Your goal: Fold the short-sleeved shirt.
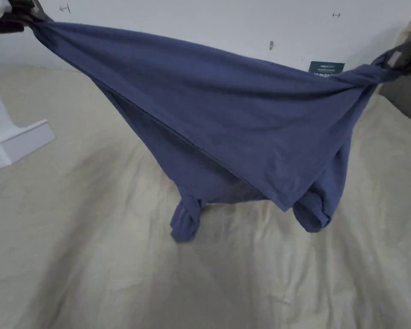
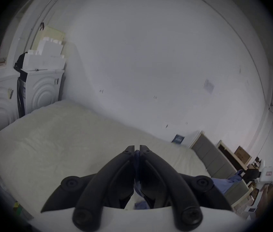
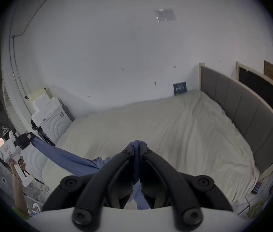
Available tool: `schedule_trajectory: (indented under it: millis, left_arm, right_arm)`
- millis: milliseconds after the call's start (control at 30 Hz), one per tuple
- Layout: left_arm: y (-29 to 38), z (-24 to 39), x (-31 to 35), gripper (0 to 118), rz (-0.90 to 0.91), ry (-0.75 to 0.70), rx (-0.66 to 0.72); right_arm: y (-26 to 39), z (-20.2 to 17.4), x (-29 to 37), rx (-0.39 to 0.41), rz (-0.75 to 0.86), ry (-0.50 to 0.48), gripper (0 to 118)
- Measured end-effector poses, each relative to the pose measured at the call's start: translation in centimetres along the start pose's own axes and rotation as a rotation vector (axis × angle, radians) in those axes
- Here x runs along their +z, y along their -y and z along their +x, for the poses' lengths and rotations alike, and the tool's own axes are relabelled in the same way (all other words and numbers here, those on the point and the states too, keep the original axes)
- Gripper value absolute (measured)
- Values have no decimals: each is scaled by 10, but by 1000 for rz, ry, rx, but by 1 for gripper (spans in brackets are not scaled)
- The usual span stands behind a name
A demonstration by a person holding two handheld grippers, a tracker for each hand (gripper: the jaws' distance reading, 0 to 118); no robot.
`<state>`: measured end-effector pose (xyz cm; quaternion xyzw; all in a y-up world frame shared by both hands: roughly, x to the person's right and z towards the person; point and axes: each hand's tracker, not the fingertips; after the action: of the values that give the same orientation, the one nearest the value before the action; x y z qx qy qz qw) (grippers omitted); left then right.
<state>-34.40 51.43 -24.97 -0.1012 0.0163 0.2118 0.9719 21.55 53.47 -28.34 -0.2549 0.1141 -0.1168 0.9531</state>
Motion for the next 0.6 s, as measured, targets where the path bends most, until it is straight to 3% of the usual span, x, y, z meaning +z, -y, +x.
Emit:
schedule_trajectory:
  millis: [100,233,600]
  left_arm:
    - [-30,19,3,4,40,6,-22]
    - [-70,50,0,4,119,-32,-109]
    - [-138,98,-78,4,124,-177,-187]
  right_arm:
    - [-23,-17,12,61,56,26,9]
    - [-54,-42,22,56,102,31,9]
    - [-148,-78,-20,113,238,200,9]
